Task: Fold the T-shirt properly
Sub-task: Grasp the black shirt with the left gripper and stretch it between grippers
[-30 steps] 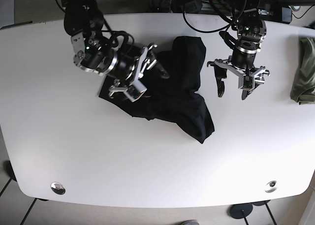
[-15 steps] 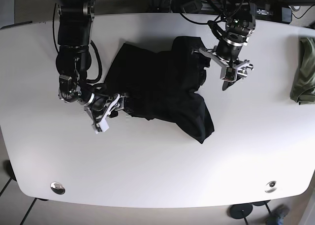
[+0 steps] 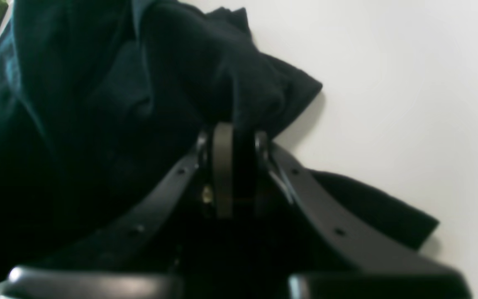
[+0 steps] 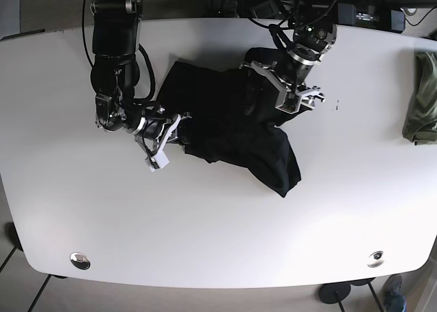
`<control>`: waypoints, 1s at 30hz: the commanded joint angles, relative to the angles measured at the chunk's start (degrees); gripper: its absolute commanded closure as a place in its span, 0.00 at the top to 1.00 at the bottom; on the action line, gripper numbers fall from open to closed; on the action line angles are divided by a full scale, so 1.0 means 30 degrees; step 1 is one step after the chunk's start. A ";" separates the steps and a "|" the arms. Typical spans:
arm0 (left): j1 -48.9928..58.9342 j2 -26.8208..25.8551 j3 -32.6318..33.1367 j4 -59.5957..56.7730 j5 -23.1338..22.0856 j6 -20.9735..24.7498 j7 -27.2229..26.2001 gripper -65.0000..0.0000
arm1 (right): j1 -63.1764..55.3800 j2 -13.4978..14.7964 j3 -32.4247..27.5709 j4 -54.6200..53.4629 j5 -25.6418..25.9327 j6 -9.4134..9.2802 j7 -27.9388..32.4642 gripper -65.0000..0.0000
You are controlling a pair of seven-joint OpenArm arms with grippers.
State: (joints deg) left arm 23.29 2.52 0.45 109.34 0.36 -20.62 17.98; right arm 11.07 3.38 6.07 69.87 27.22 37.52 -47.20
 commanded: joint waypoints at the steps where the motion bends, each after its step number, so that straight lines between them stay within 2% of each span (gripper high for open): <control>1: -0.0012 0.0082 0.0569 -0.0153 -0.0135 -0.0056 -0.0469 0.65 | 0.0398 0.0090 0.0073 0.1136 0.0259 0.0080 0.0275 0.04; 7: -0.0276 0.0140 0.2298 -0.1648 -0.0135 0.0002 -0.0469 0.65 | -0.0188 -0.0027 0.0015 0.3129 0.0259 0.0022 0.0158 0.04; 12: -0.1946 0.0111 0.2942 -0.3728 -0.0135 0.0032 -0.0469 0.63 | -0.0833 -0.0027 0.0015 0.3920 0.0259 0.0022 0.0129 0.04; 13: -0.2210 0.0082 0.2942 -0.4109 -0.0135 0.0032 -0.0469 0.56 | -0.1067 -0.0027 0.0015 0.4301 0.0259 0.0022 0.0129 0.04; 14: -0.2532 0.0052 0.2913 -0.4637 -0.0135 0.0032 -0.0469 0.34 | -0.1302 -0.0027 0.0015 0.5034 0.0259 0.0022 0.0129 0.04; 16: -0.2825 -0.0270 0.2913 -0.5047 -0.0135 0.0032 -0.0439 0.00 | -0.1419 -0.0027 0.0015 0.5825 0.0259 -0.0037 0.0012 0.03; 21: -0.2796 -0.1354 0.2708 -0.2703 -0.0311 -0.0056 0.0381 0.00 | -0.1595 0.0149 0.0220 0.6704 0.0200 -0.0037 -0.0281 0.03; 24: -0.2122 -0.1442 0.2210 0.0022 -0.0311 -0.0086 0.0469 0.00 | -0.1595 0.0706 0.0249 0.6939 0.0200 -0.0066 -0.0252 0.03; 27: -0.1096 -0.1442 0.0862 0.2015 -0.0340 -0.0115 0.0469 0.00 | -0.1536 0.0735 0.1832 0.6880 0.0200 -0.0096 -0.0252 0.03; 30: -0.0715 -0.1384 -0.1424 0.2132 -0.0369 -0.1844 0.0352 0.00 | -0.1214 0.1058 0.2769 0.6792 -0.0327 -0.0096 -0.0281 0.03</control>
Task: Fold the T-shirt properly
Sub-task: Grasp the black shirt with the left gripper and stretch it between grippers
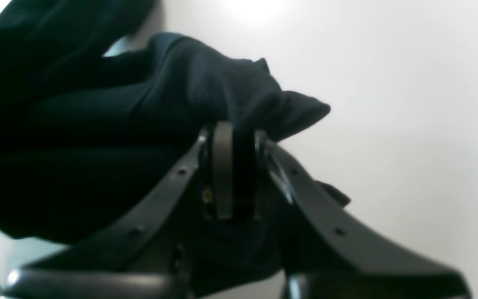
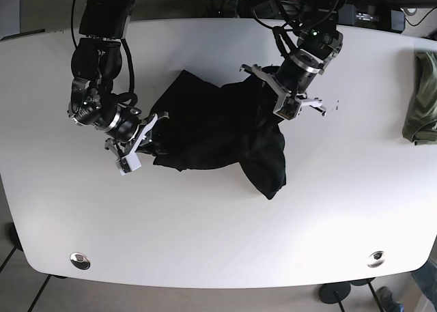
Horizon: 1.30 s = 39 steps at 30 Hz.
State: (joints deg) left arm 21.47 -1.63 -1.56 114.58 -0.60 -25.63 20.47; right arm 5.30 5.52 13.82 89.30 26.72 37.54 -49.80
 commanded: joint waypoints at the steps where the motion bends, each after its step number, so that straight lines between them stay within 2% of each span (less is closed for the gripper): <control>1: -0.0111 0.0206 -0.1779 0.0384 -0.0166 -0.0732 -0.0479 0.00 | 0.0827 0.0461 0.0183 0.0315 -0.0628 -0.0103 0.0586 0.03; 4: -0.0374 0.1173 -0.5120 0.0325 -0.1778 -0.2285 -0.0361 0.00 | 0.1149 0.0461 0.1267 0.0374 -0.1800 -0.0103 0.0586 0.03; 7: -0.0697 0.1056 -0.7113 0.0179 -0.3155 -0.2227 -0.0244 0.00 | 0.1647 0.0490 0.2176 0.0374 -0.1976 -0.0103 0.0498 0.03; 8: -0.0726 0.1056 -0.8226 0.0149 -0.3536 -0.2285 0.0313 0.00 | 0.1676 0.0724 0.2439 0.0462 -0.1976 -0.0103 0.0498 0.03; 11: -0.1165 0.0880 -1.0424 -0.0027 -0.4063 -0.2315 0.1397 0.00 | 0.1706 0.1223 0.2498 0.0491 -0.1888 -0.0103 0.0498 0.03; 13: -0.1400 0.0440 -1.1040 -0.0349 -0.4063 -0.2315 0.2041 0.00 | 0.1794 0.1252 0.2498 0.0637 -0.1947 -0.0103 0.0498 0.03; 16: -0.1517 0.0206 -1.1450 -0.1433 -0.4063 -0.2315 0.2921 0.00 | 0.1442 0.1252 0.2527 0.0696 -0.1947 -0.0718 0.0498 0.03; 18: -0.1517 0.0176 -1.1450 -0.1990 -0.3946 -0.2315 0.3126 0.00 | 0.1208 0.1252 0.2527 0.0725 -0.1947 -0.0894 0.0556 0.03; 23: -0.1517 -0.0732 -1.1479 -0.2517 -0.4005 -0.2315 0.3126 0.00 | 0.0973 0.1252 0.2527 0.0784 -0.1947 -0.0894 0.0556 0.03; 28: -0.2513 -0.0966 -1.1186 -0.1199 -0.4034 -0.2403 0.3155 0.00 | 0.0827 0.1252 0.2352 0.2952 -0.1947 -0.0894 0.0498 0.03; 32: -0.4828 -0.1025 -1.0043 -0.0935 -0.3858 -0.3897 0.3184 0.00 | 0.2380 0.1281 0.1795 0.3802 -0.1947 -0.0894 -0.0381 0.03; 34: -0.6440 -0.1142 -0.9809 -0.1433 -0.3096 -0.3956 0.3448 0.00 | 0.3552 0.1457 0.1560 0.3626 -0.1947 -0.0894 -0.1055 0.03; 36: -0.8404 -0.1494 -0.8871 -0.2136 -0.1866 -0.4014 0.4386 0.00 | 0.4929 0.1516 0.1531 0.2835 -0.1947 -0.0894 -0.1055 0.03; 38: -1.0191 -0.1875 -0.8637 -0.2576 -0.1309 -0.4044 0.4796 0.00 | 0.6365 0.1662 0.1531 0.1897 -0.1947 -0.0894 -0.1085 0.03; 39: -1.1100 -0.2109 -0.8578 -0.2986 -0.1133 -0.4044 0.4972 0.00 | 0.7156 0.2131 0.1531 0.1399 -0.1947 -0.0894 -0.1085 0.03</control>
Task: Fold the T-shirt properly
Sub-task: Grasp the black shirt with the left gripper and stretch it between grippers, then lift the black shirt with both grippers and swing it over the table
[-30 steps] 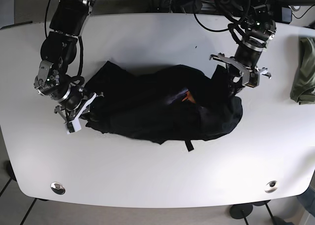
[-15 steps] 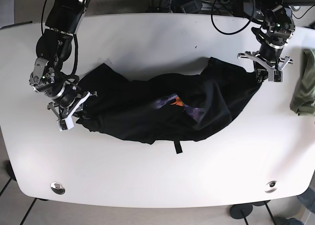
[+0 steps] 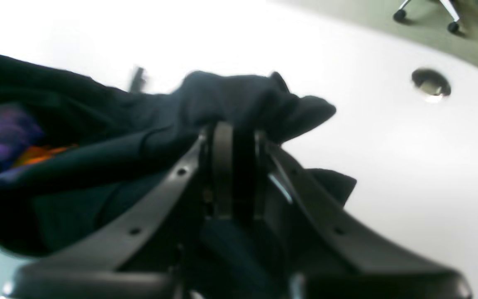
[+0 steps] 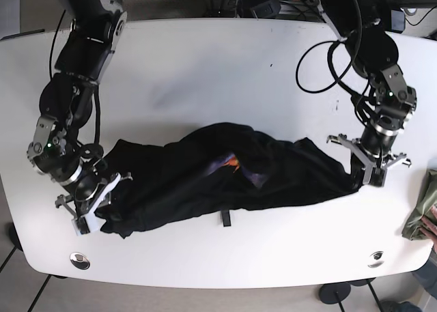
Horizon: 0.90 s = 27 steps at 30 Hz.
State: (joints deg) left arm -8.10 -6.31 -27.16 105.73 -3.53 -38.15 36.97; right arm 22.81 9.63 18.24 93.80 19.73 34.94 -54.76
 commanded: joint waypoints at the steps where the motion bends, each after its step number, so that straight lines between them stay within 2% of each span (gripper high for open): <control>1: -0.2326 -0.0843 -0.0017 -0.0651 -0.0157 0.0131 -0.0353 0.00 | 0.2170 0.1025 0.0030 -0.0776 0.0384 -0.0027 0.0569 0.03; 5: -0.6663 -0.2513 0.1067 -0.3200 -0.0215 0.0190 0.0438 0.00 | 0.5745 0.1435 0.0001 -0.3296 0.0384 -0.0027 0.0540 0.03; 7: -0.9330 -0.2924 0.1653 -0.4314 -0.0186 0.0219 0.0526 0.00 | 0.7914 0.2051 -0.0146 -0.4468 0.0384 -0.0027 0.0540 0.03; 12: -1.2026 -0.4037 0.1595 -0.6893 -0.0274 0.0248 0.0468 0.00 | 0.8822 0.2256 -0.0673 -0.4761 0.0384 -0.0027 0.0540 0.03; 17: -0.8715 -0.3861 0.0393 -0.6688 -0.0333 0.0190 0.0380 0.00 | 0.3899 0.2227 -0.0585 -0.2915 0.0443 -0.0027 0.0628 0.03; 19: -0.5784 -0.2953 -0.0574 -0.5515 -0.0333 0.0160 0.0438 0.00 | 0.0412 0.1963 0.0030 -0.1098 0.0590 -0.0027 0.0599 0.03; 22: -0.1799 -0.1546 -0.2010 -0.3933 -0.0362 0.0131 0.0380 0.00 | -0.3280 0.0761 0.0792 0.0719 0.0414 0.0002 0.0599 0.03; 27: 0.2567 0.0476 -0.3651 -0.3112 -0.0362 -0.0250 0.0350 0.00 | -0.7295 0.0351 0.0880 0.1979 0.0590 0.0090 0.0657 0.03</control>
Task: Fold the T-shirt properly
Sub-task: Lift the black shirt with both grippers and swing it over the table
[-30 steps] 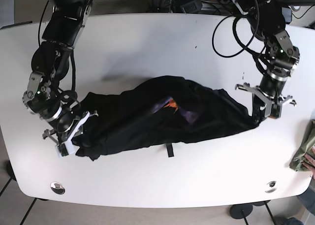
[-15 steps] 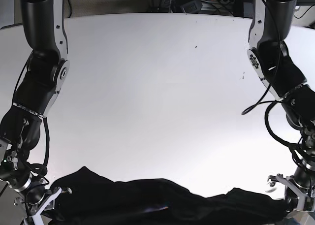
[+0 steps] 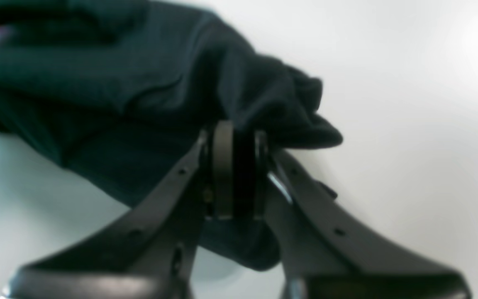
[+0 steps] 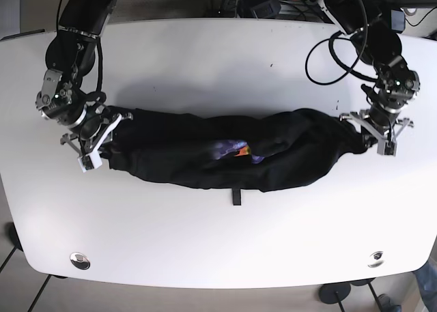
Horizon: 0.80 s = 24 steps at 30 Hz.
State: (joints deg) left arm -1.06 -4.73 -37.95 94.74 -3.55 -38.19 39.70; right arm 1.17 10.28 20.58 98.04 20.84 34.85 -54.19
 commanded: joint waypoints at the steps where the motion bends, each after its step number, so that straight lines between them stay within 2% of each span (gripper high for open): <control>1: 0.1042 0.0215 -0.0022 0.0582 -0.0325 -0.0602 -0.0560 0.00 | -0.0815 0.0015 0.0100 0.0800 0.0218 0.0149 0.0468 0.03; 6: 0.3328 0.0859 0.0007 0.0611 -0.0208 -0.0602 -0.0531 0.00 | -0.3159 -0.0043 0.0100 0.1679 0.0218 0.0149 0.0468 0.03; 13: 0.3855 0.0859 0.0007 0.0582 -0.0208 -0.0602 -0.0531 0.00 | -0.4741 -0.0043 0.0130 0.2383 0.0218 0.0119 0.0468 0.04; 14: 0.3826 0.0801 0.0007 0.0582 -0.0208 -0.0602 -0.0531 0.00 | -0.5064 -0.0043 0.0130 0.3232 0.0159 0.0090 0.0468 0.09; 16: 0.3797 0.0713 0.0036 0.0611 -0.0208 -0.0602 -0.0531 0.00 | -0.5533 -0.0043 0.0130 0.4522 0.0218 0.0061 0.0409 0.26; 17: 0.3767 0.0684 0.0036 0.0728 -0.0208 -0.0602 -0.0531 0.00 | -0.5855 -0.0073 0.0130 0.5313 0.0218 0.0061 0.0409 0.45; 19: 0.3562 0.0596 0.0036 0.1168 -0.0179 -0.0602 -0.0472 0.00 | -0.5884 -0.0395 -0.0017 0.5752 0.0247 0.0090 0.0468 0.69; 21: 0.3533 0.0596 0.0036 0.1109 -0.0179 -0.0602 -0.0502 0.00 | -0.4917 -0.1040 0.0130 0.5723 0.0218 0.0149 0.0497 0.79; 24: 0.3533 0.0625 0.0505 0.1226 -0.0179 -0.0602 -0.0502 0.00 | -0.2280 -0.1128 -0.0310 0.4229 0.0189 0.0149 0.0409 0.80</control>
State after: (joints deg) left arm 10.04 -2.50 -35.97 97.01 -3.01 -39.92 39.48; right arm -4.56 6.57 18.63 108.51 20.45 34.81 -54.04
